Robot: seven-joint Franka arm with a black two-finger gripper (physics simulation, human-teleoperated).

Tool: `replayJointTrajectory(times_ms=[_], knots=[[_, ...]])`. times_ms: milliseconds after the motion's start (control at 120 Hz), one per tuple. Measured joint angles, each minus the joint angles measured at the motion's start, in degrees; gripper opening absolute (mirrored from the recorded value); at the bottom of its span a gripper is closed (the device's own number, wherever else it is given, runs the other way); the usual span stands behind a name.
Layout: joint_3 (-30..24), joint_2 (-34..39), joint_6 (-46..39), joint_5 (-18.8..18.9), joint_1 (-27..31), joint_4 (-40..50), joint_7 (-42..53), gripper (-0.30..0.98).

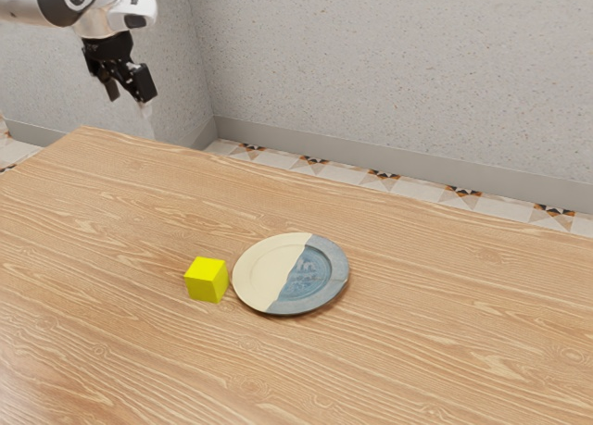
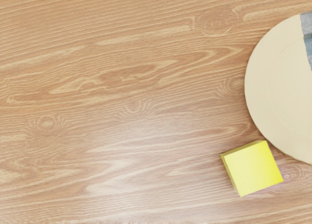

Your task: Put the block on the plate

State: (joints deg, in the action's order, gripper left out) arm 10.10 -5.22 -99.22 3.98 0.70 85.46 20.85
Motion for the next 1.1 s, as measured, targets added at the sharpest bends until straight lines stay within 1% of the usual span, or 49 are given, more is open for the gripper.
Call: replayJointTrajectory(times_ms=[100, 200, 317, 392, 633, 775, 967, 1100], knots=[[-0.2, -1.1, 1.0, -1.2, 0.5, -0.4, -0.5, 0.69], [-0.1, -7.1, -0.8, -3.9, 0.4, 0.4, -1.3, 0.69], [-0.1, -12.9, -4.3, -5.5, 0.2, 1.1, -2.8, 0.69], [0.1, -15.3, -6.0, -6.7, -0.1, 1.6, -4.4, 0.69], [0.3, -18.5, -9.4, -10.0, -2.3, 5.0, -12.2, 0.69], [0.4, -18.9, -11.1, -11.4, -2.9, 8.3, -16.6, 0.69], [0.4, -18.9, -14.0, -12.1, -3.9, 11.8, -21.2, 0.69], [0.4, -19.0, -17.3, -11.3, -4.3, 14.0, -23.4, 0.69]])
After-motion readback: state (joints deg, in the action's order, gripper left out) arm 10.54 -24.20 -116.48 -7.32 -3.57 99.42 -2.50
